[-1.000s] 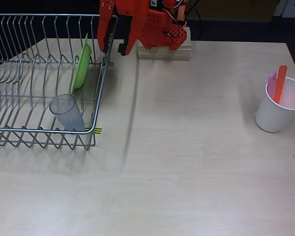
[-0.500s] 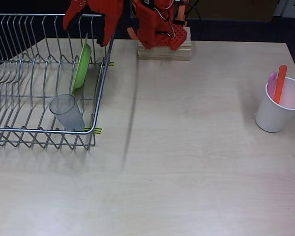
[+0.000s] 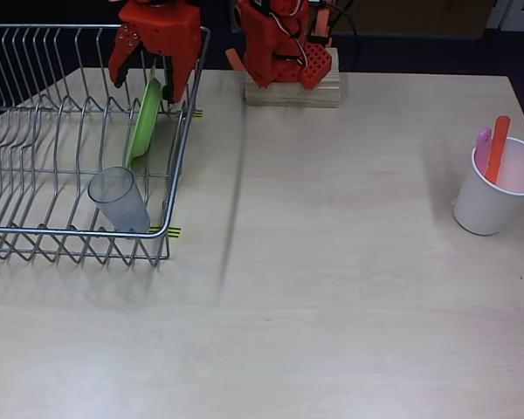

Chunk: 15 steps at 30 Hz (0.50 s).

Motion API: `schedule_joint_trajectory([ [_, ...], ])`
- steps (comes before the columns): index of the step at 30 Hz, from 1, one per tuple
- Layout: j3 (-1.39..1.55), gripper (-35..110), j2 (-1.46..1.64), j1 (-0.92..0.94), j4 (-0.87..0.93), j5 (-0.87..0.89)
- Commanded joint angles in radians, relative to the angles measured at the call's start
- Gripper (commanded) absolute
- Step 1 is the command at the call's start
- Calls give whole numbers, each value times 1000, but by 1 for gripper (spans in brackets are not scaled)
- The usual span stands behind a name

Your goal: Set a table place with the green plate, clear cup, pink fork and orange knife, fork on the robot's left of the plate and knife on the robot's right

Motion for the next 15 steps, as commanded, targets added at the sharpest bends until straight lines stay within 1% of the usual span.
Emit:
schedule_joint_trajectory([
  [1, -23, 26, -8, 25, -21, -20],
  [3, -12, 16, -18, 29, -41, -31],
  [4, -6, 6, -23, 32, -54, -37],
  [5, -2, 0, -26, 35, -63, -38],
  [10, -6, 0, -17, 43, -78, -60],
  [15, -31, 0, 91, 23, -32, -64],
])
